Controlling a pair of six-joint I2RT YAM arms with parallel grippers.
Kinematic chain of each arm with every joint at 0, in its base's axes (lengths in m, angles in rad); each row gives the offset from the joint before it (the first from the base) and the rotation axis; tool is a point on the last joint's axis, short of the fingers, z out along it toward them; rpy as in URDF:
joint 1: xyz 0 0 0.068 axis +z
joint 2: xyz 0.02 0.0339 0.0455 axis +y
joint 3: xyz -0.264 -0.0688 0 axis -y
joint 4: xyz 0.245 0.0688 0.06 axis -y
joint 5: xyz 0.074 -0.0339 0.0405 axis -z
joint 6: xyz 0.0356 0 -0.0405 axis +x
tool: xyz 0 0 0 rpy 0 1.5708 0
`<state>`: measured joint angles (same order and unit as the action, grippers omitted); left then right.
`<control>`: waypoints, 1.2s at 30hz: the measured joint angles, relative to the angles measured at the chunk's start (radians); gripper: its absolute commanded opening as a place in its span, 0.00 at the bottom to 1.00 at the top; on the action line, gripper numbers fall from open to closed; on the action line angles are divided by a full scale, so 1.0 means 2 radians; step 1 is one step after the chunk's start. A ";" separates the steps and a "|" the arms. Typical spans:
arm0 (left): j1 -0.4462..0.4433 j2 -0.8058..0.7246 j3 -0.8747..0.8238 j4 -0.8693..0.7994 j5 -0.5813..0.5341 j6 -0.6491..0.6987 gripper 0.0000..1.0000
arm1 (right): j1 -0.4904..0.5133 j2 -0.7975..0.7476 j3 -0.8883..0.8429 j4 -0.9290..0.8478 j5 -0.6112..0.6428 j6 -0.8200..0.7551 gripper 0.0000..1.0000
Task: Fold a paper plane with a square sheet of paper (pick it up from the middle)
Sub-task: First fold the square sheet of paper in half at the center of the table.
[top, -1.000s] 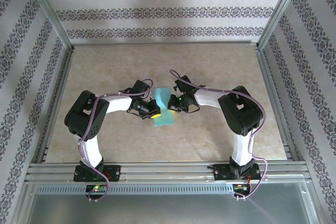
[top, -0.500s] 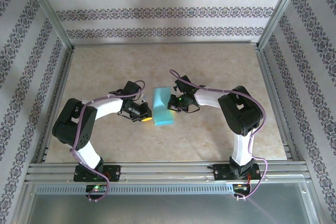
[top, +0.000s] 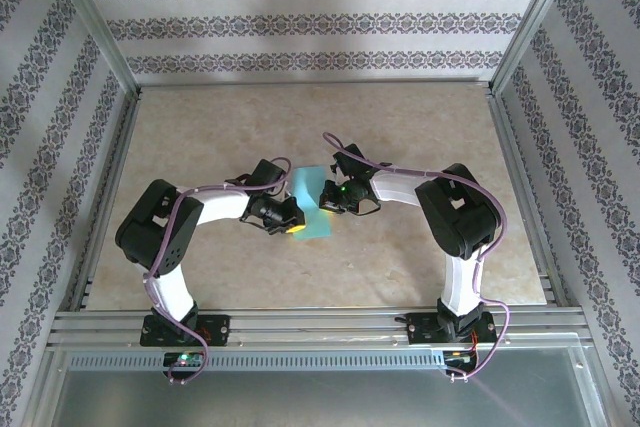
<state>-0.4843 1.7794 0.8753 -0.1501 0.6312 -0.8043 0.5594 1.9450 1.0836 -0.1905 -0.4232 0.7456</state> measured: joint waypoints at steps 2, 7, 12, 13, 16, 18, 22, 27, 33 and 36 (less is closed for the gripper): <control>0.000 -0.004 -0.007 0.005 -0.001 0.007 0.12 | 0.000 0.000 0.000 0.000 0.000 0.000 0.05; 0.000 -0.040 -0.035 -0.024 -0.012 0.033 0.12 | 0.000 0.000 -0.001 0.001 0.000 0.002 0.05; 0.000 -0.077 -0.046 -0.078 -0.016 0.047 0.12 | 0.000 0.000 -0.001 0.001 0.000 0.001 0.05; 0.000 -0.082 -0.046 -0.078 -0.016 0.046 0.12 | 0.000 0.000 -0.001 0.001 0.000 0.001 0.05; 0.000 -0.087 -0.037 -0.076 -0.015 0.044 0.12 | 0.000 0.000 -0.001 0.001 0.000 0.001 0.05; 0.001 -0.083 -0.023 -0.075 -0.017 0.043 0.12 | 0.000 0.000 -0.001 0.001 0.000 0.001 0.05; 0.001 -0.051 0.012 -0.050 -0.018 0.035 0.12 | 0.000 0.000 0.000 0.001 0.000 0.001 0.05; 0.001 -0.011 0.014 -0.019 -0.014 0.022 0.12 | 0.000 0.001 0.000 0.001 0.000 0.001 0.05; 0.001 -0.017 -0.020 0.003 -0.009 0.026 0.12 | 0.000 0.001 0.000 0.001 0.000 0.001 0.05; 0.001 -0.026 -0.029 -0.004 -0.011 0.049 0.12 | 0.000 0.001 0.000 0.002 0.000 0.001 0.05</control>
<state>-0.4824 1.7271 0.8181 -0.1581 0.6094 -0.7059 0.5591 1.9465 1.0828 -0.1871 -0.4236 0.7479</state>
